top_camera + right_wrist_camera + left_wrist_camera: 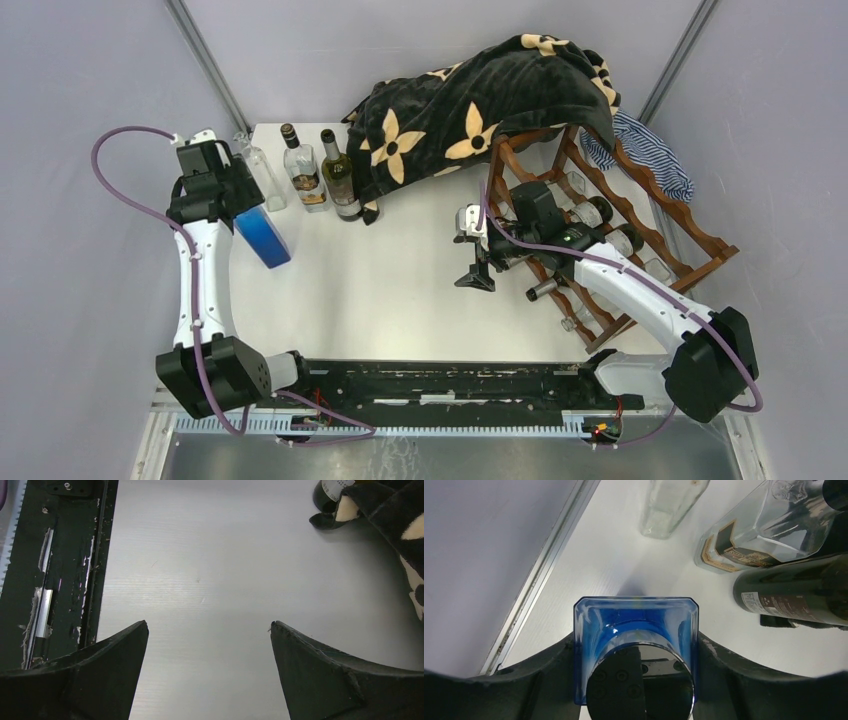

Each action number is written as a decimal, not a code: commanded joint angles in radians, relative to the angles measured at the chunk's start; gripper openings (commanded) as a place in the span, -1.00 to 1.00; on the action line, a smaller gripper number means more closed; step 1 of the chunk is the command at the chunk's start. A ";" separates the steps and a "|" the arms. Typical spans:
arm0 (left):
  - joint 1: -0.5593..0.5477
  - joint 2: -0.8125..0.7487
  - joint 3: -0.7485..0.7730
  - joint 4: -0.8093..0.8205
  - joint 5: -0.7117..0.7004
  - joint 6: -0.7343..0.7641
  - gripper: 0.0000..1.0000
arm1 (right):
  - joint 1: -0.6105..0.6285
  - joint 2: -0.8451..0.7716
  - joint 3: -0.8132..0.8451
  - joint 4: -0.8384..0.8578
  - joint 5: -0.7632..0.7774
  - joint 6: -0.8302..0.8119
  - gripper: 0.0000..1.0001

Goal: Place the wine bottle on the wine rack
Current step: Pick up the wine bottle from the center of the board.

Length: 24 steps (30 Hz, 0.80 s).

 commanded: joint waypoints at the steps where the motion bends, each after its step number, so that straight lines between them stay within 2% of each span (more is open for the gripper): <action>1: 0.005 -0.074 0.036 0.035 0.129 0.016 -0.96 | 0.004 0.005 0.006 0.032 -0.034 -0.004 0.96; 4: 0.003 -0.128 0.045 0.011 0.269 -0.009 -0.96 | 0.004 -0.002 0.006 0.019 -0.038 -0.024 0.96; 8: 0.002 -0.203 0.008 -0.005 0.523 -0.046 -0.96 | 0.003 -0.021 0.010 -0.015 -0.062 -0.069 0.96; 16: -0.003 -0.330 -0.153 0.111 0.874 -0.187 -0.96 | 0.003 -0.044 0.067 -0.160 -0.089 -0.175 0.96; 19: -0.022 -0.359 -0.201 0.184 0.934 -0.264 -0.96 | 0.004 -0.037 0.106 -0.196 -0.094 -0.177 0.96; 24: -0.132 -0.407 -0.275 0.339 0.904 -0.402 -0.96 | 0.004 -0.024 0.153 -0.210 -0.092 -0.142 0.96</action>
